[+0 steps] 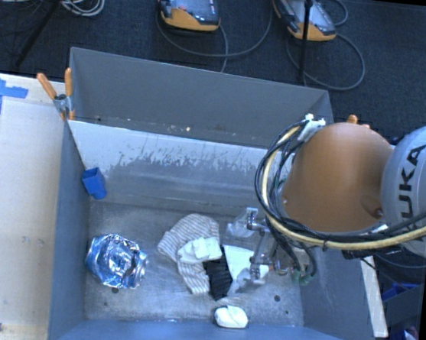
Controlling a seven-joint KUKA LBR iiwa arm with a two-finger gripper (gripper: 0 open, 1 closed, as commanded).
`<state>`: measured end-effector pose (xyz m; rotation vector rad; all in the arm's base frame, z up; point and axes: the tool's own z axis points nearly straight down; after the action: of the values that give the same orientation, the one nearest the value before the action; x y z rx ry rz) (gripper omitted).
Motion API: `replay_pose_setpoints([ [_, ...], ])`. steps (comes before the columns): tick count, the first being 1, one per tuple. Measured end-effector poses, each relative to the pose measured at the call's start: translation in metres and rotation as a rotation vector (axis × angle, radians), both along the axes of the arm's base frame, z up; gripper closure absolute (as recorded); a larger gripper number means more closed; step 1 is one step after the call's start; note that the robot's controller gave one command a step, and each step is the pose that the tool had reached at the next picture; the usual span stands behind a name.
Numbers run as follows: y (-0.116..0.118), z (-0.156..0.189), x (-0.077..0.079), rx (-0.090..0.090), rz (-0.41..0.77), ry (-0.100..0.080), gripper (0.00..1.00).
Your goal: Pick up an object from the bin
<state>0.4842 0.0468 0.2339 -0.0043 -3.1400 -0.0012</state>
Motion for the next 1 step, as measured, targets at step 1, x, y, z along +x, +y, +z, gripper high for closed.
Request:
replay_pose_setpoints([
  [1, 0.0, 0.0, 0.0, 0.0, 0.0, 0.0, 0.0],
])
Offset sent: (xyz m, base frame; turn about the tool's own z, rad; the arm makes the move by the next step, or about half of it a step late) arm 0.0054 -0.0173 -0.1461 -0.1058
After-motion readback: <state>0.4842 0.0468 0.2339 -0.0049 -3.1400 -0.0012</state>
